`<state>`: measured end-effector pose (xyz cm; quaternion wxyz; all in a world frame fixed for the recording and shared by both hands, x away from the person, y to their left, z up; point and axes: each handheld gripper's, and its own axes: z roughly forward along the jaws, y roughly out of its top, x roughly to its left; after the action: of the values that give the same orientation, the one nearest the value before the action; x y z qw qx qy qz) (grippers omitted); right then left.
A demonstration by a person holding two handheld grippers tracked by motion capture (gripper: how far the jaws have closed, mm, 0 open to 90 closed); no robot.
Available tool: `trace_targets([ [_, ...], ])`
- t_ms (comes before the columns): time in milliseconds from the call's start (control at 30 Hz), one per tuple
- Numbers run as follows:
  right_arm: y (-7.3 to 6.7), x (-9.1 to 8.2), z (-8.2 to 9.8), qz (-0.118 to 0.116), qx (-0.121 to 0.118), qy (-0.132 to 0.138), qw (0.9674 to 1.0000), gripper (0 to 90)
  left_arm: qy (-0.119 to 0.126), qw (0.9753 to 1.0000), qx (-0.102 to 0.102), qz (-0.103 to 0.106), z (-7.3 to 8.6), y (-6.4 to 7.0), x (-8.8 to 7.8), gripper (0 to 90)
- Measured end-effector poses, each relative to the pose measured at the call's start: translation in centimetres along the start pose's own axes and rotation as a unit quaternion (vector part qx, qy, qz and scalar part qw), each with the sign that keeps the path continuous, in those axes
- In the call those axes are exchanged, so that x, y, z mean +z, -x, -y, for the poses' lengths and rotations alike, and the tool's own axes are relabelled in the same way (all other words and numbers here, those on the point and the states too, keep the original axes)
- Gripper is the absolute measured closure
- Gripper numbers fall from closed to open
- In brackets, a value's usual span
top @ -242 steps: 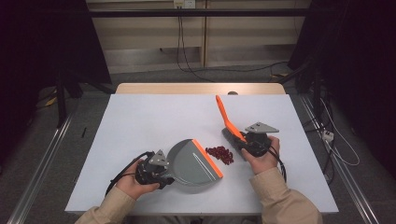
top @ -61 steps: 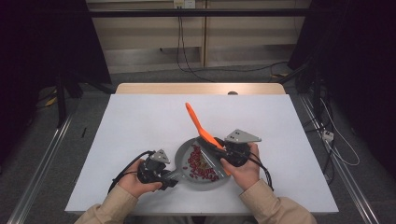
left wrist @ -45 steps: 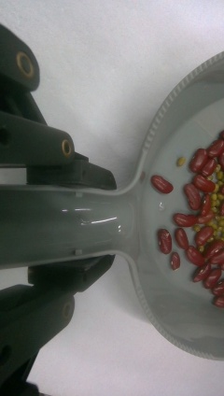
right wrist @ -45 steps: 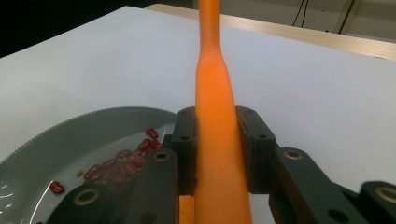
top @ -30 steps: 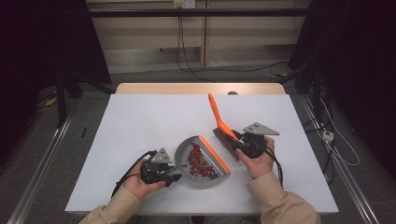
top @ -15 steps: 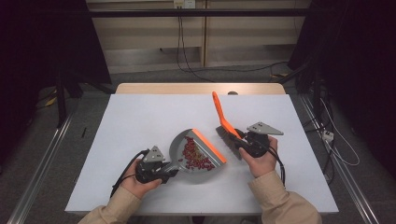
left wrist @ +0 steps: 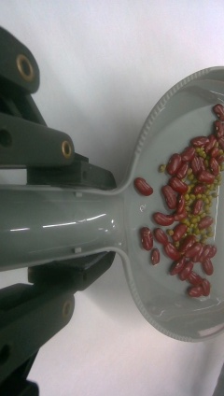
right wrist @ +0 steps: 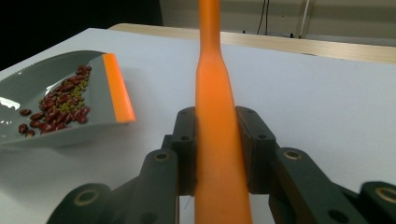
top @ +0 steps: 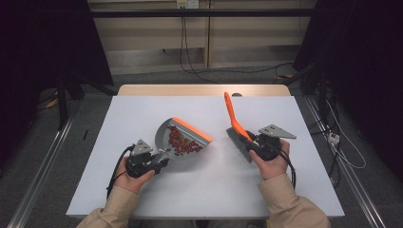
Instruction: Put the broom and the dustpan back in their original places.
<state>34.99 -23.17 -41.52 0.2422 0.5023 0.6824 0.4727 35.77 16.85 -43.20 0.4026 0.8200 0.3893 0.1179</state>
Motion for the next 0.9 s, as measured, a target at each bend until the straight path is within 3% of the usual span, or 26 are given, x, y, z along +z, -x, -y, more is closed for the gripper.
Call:
trace_targets([
  [400,1.1,-1.0,0.3,0.015,0.011,0.005,0.9998,71.3,0.011,0.9978,-0.050,-0.041,0.7,-2.1,-0.5,63.0],
  [900,3.1,-1.6,0.5,0.051,0.020,0.007,0.9985,71.3,-0.004,0.9928,-0.086,-0.083,1.3,-3.9,-1.0,62.9],
])
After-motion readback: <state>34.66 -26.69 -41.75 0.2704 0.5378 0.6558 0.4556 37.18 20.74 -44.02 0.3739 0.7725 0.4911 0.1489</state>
